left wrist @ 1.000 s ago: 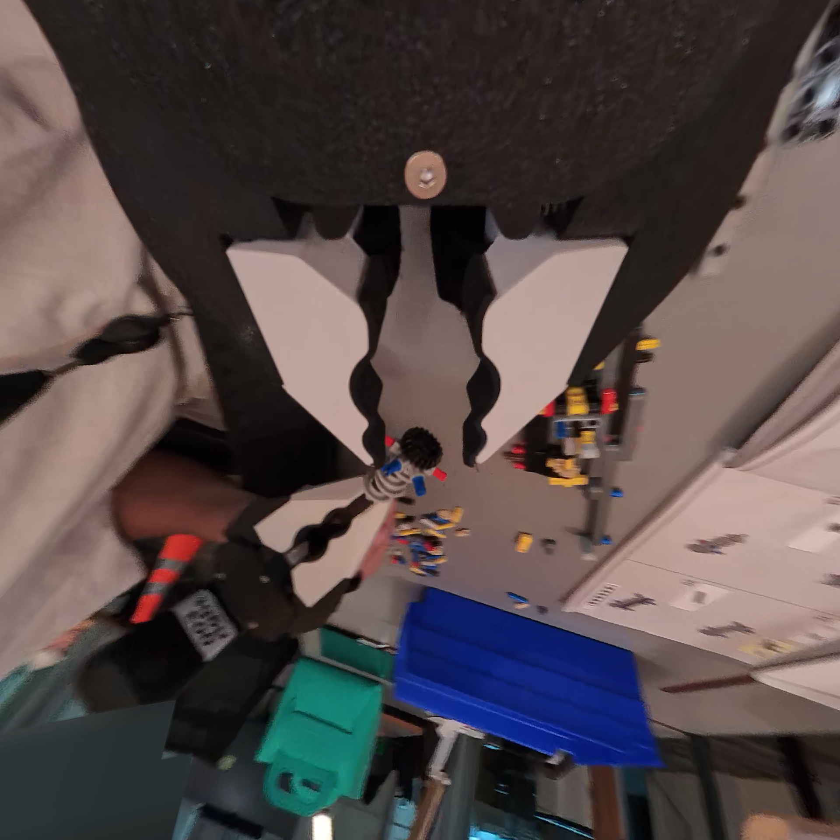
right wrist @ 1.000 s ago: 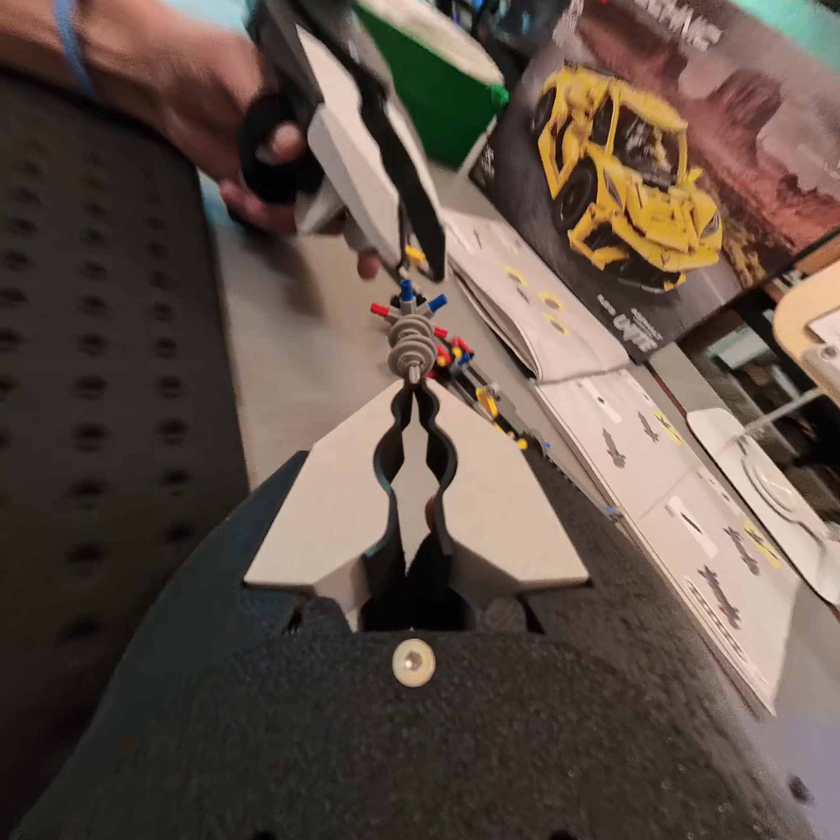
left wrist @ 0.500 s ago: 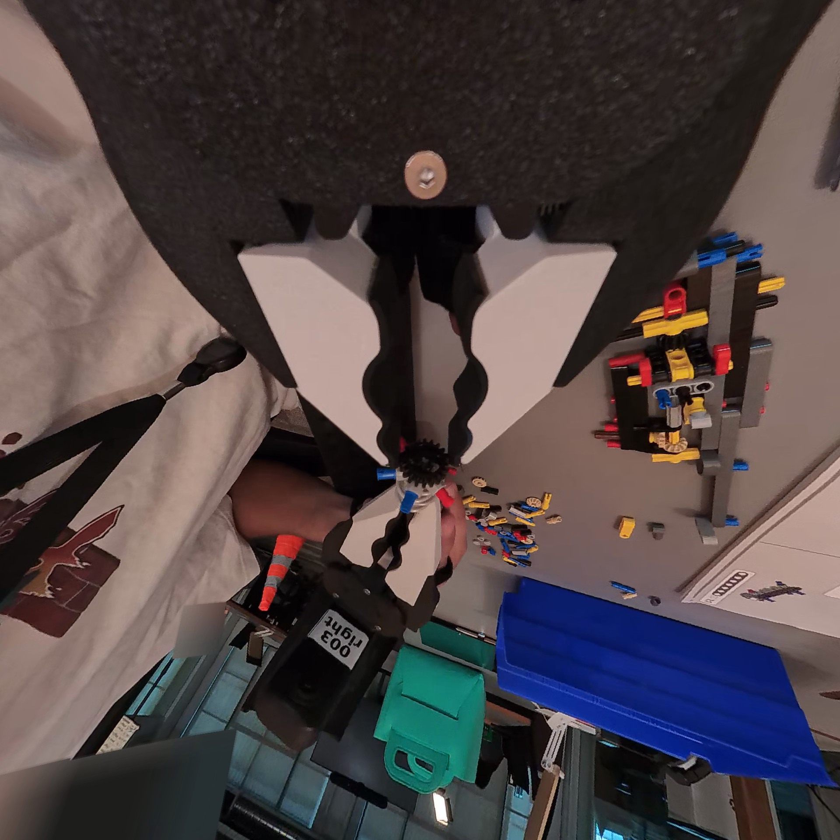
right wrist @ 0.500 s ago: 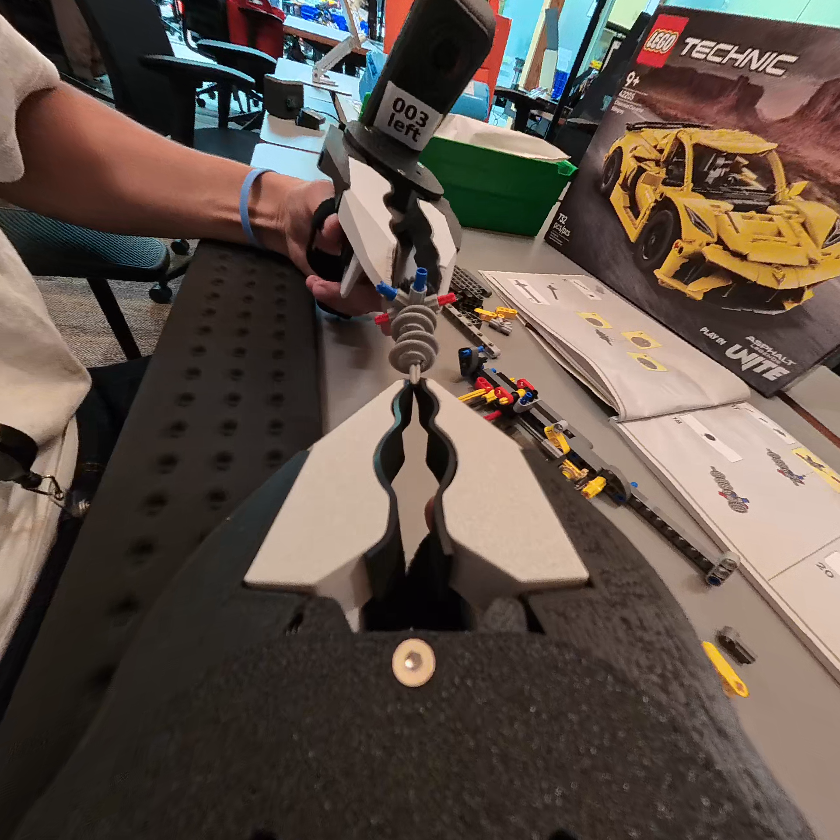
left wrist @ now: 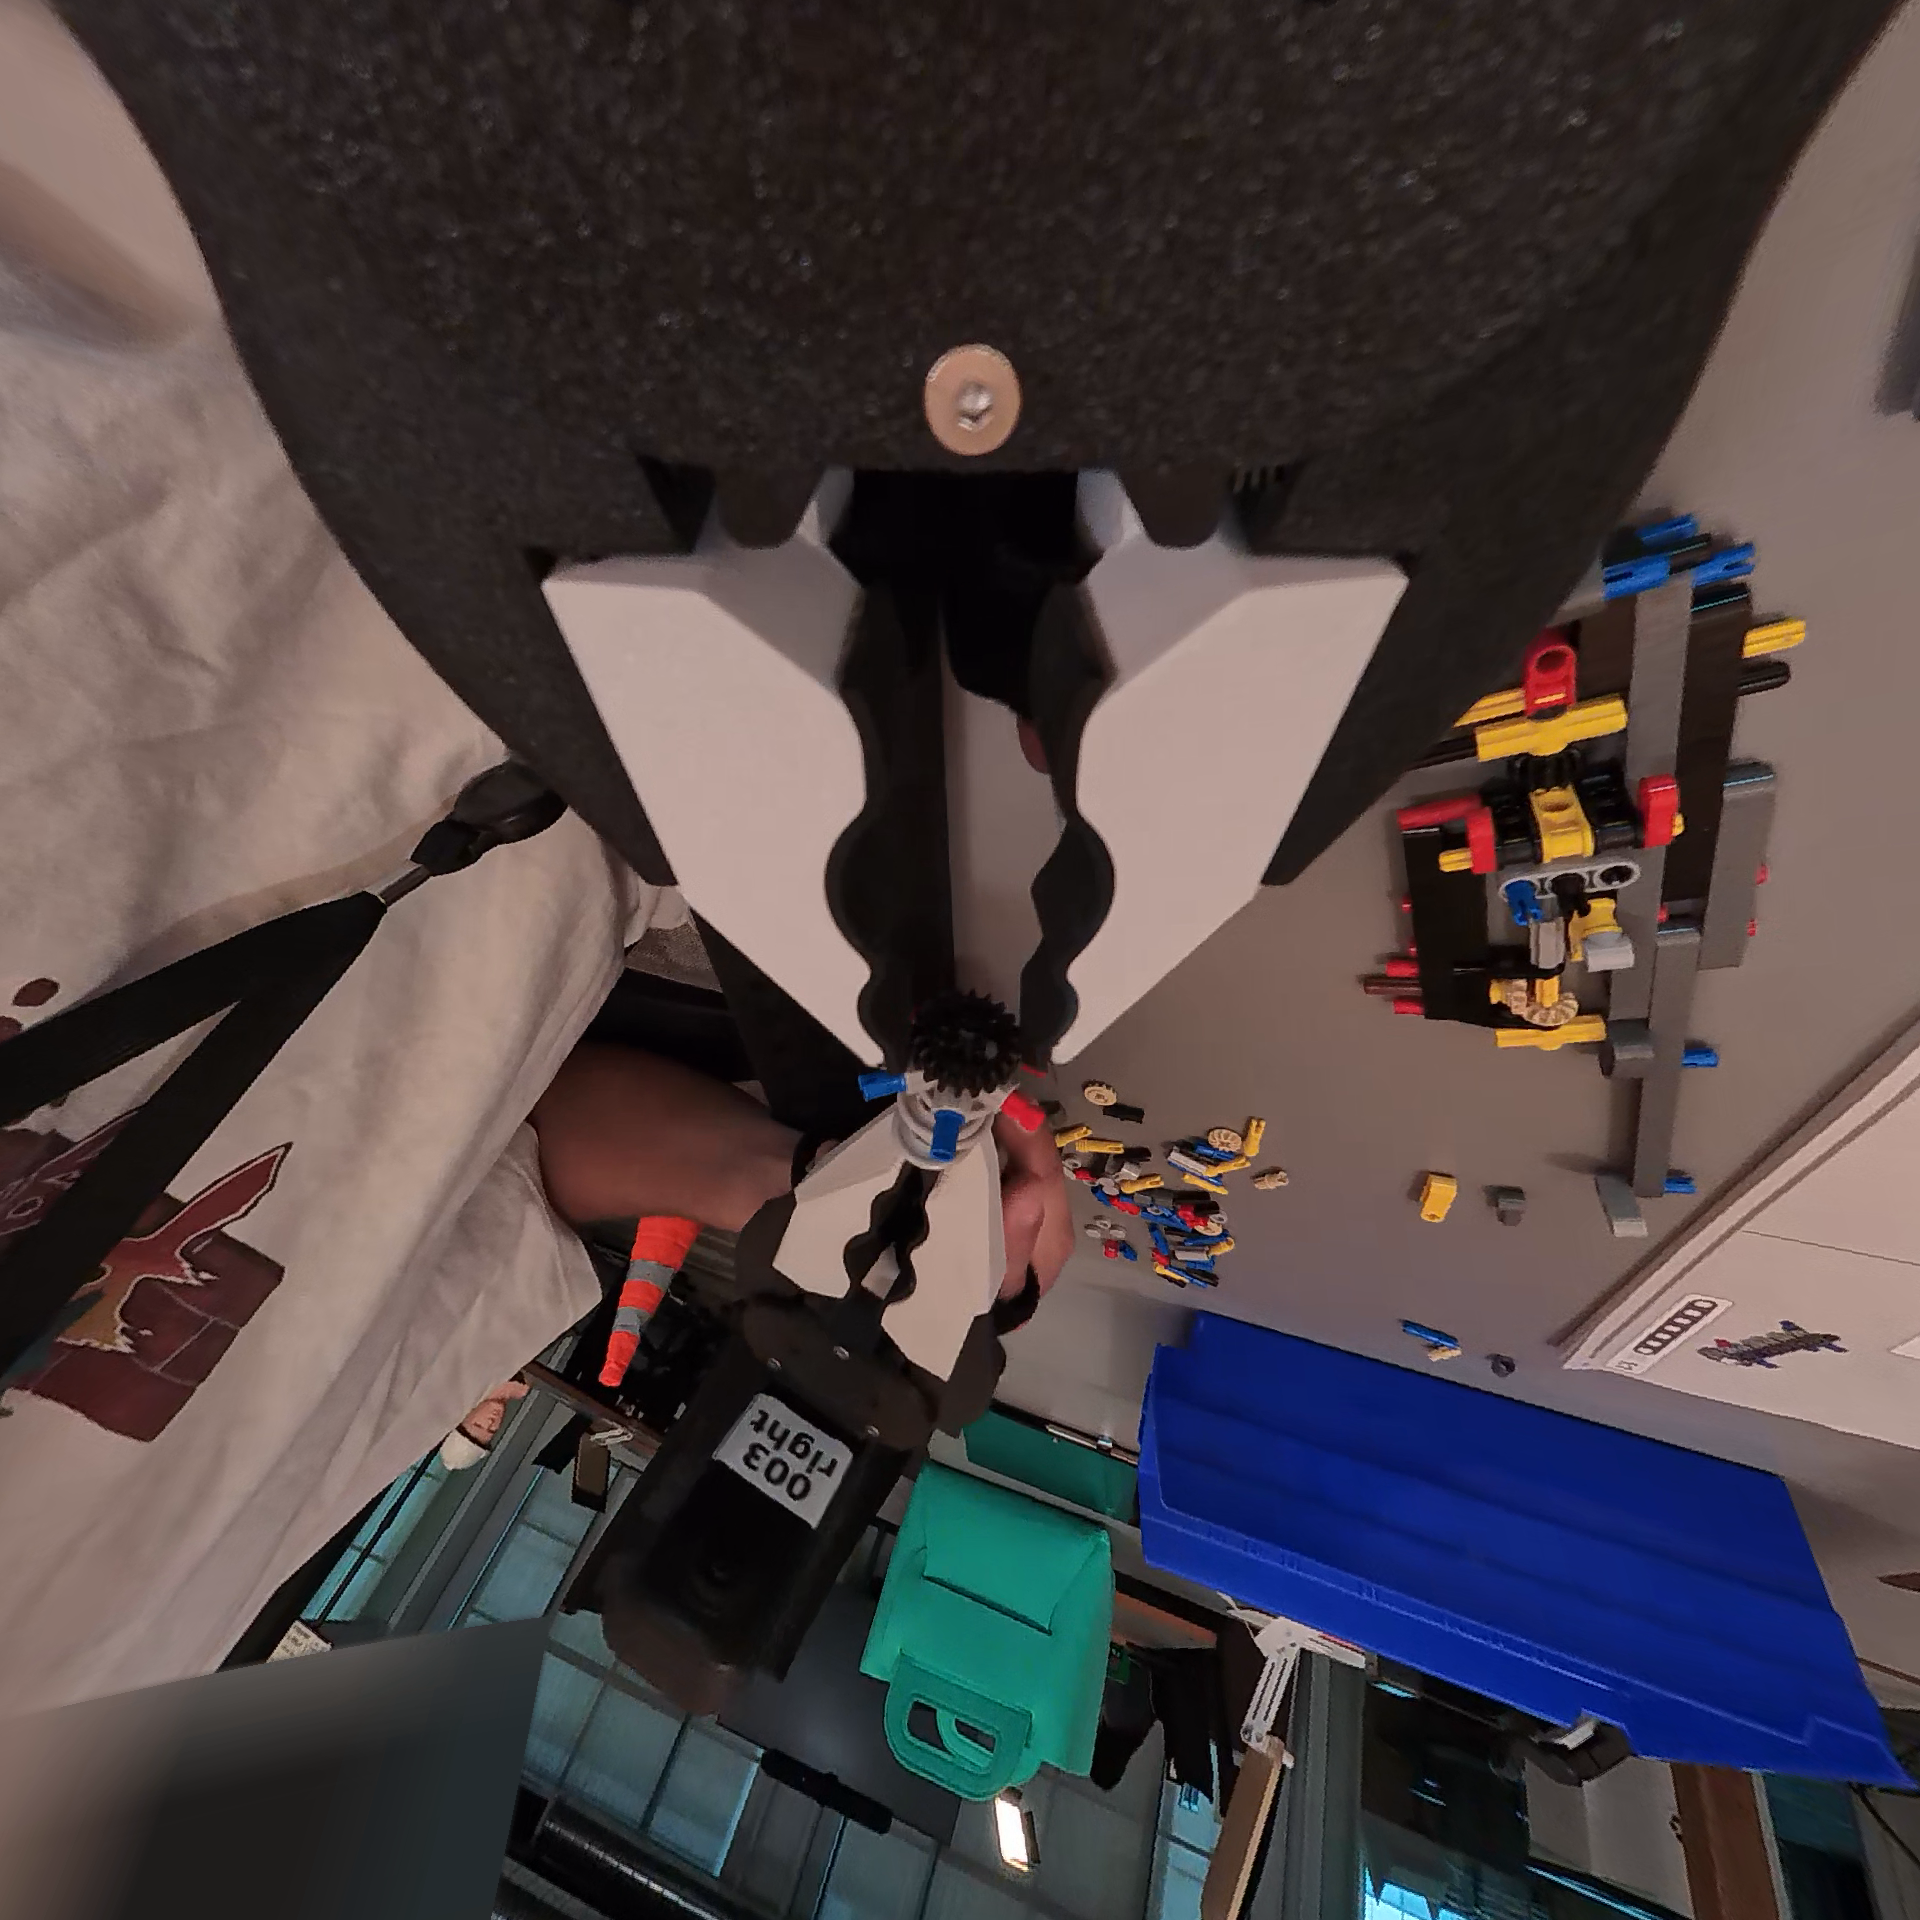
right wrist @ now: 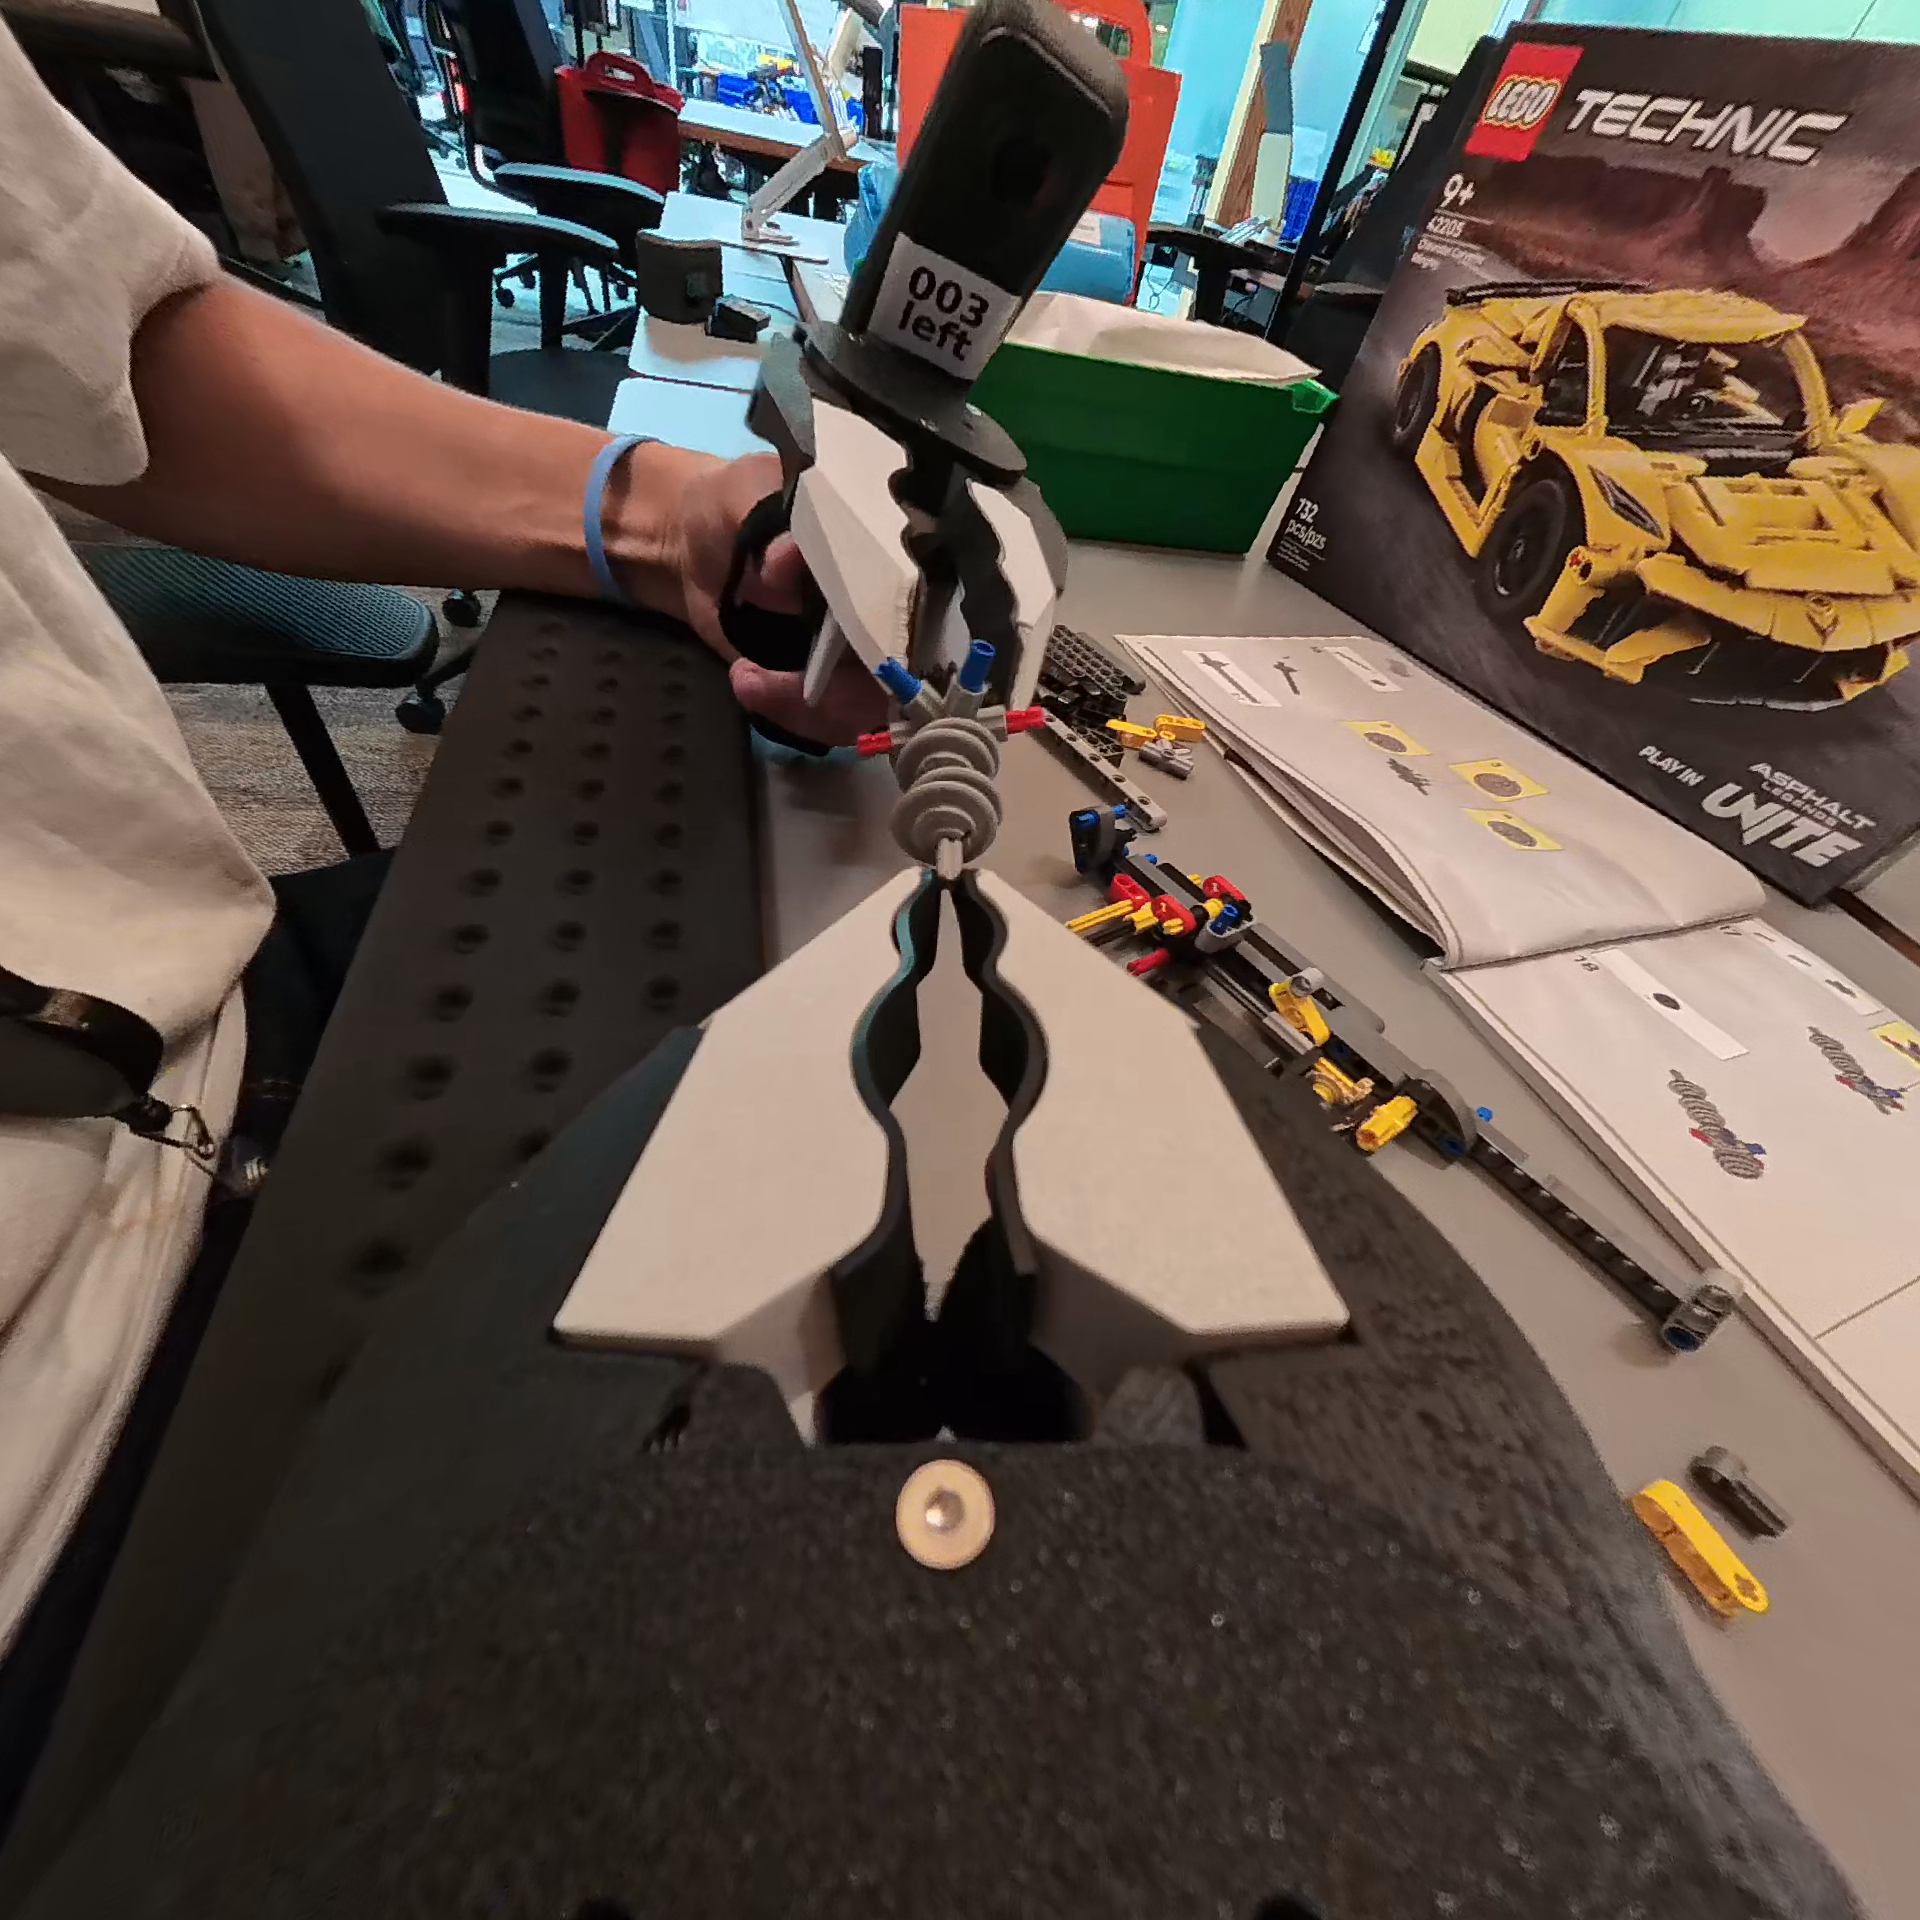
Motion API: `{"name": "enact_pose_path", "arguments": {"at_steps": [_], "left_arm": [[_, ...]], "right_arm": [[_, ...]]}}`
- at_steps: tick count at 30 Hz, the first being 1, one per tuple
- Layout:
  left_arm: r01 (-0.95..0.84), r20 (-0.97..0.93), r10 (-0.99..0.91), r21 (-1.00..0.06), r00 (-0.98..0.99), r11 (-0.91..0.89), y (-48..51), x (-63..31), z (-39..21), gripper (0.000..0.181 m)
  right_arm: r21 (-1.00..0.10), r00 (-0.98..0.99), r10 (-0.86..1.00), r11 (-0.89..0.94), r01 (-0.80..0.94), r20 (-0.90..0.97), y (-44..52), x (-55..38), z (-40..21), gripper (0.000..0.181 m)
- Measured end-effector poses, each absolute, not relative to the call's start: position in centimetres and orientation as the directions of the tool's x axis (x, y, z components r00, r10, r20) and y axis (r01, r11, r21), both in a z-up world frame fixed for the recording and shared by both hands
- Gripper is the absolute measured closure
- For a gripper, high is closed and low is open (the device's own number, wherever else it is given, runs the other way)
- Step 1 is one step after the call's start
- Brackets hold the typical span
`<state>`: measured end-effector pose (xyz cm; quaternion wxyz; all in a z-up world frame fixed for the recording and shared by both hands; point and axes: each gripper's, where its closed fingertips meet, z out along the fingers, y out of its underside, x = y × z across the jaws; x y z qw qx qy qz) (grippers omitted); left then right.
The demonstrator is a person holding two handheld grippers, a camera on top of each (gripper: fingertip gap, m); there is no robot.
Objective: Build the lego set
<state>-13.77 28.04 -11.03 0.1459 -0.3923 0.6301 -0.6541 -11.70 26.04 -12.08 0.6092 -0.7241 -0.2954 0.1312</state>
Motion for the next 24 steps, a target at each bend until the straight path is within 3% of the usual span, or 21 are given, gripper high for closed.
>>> {"name": "enact_pose_path", "arguments": {"at_steps": [7,24], "left_arm": [[-0.279,0.359,-0.681,-0.932,-0.638,-0.23,29.1,-13.9,-10.1,0.161],[-0.328,0.356,-0.669,-0.928,-0.652,-0.174,28.0,-13.7,-11.4,0.161]], "right_arm": [[-0.976,0.807,0.571,-0.042,0.214,0.152,25.8,-11.2,-10.8,0.176],[-0.972,0.794,0.585,-0.042,0.231,0.164,25.9,-11.4,-11.0,0.178]]}}
